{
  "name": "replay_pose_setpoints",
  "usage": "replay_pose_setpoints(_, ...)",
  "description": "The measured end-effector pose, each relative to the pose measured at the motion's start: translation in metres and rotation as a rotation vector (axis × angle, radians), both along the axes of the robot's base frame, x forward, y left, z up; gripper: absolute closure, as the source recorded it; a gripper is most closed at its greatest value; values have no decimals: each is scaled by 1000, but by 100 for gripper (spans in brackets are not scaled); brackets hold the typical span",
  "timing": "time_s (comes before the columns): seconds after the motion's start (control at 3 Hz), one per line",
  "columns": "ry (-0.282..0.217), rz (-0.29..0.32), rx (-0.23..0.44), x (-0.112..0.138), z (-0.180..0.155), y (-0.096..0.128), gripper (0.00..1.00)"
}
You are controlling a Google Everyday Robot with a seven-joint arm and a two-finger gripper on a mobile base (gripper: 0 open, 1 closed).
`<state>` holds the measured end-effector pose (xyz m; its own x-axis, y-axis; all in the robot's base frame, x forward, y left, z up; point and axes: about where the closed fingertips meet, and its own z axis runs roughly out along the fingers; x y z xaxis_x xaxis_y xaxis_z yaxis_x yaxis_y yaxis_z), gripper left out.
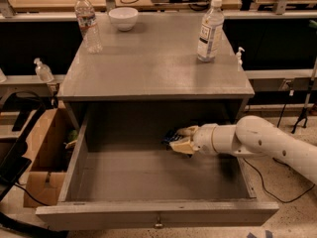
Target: Place rxbar blueberry into top drawer
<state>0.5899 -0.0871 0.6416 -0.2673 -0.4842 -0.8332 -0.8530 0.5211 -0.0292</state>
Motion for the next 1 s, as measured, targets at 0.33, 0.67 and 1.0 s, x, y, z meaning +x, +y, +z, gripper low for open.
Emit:
replay_pose_setpoints(0.33, -1, 3, -1, 0, 3, 2, 74)
replay_pose_setpoints(0.67, 0, 7, 0, -1, 2, 5, 43)
replay_pose_setpoints(1.0, 1, 10, 1, -1, 2, 7, 20)
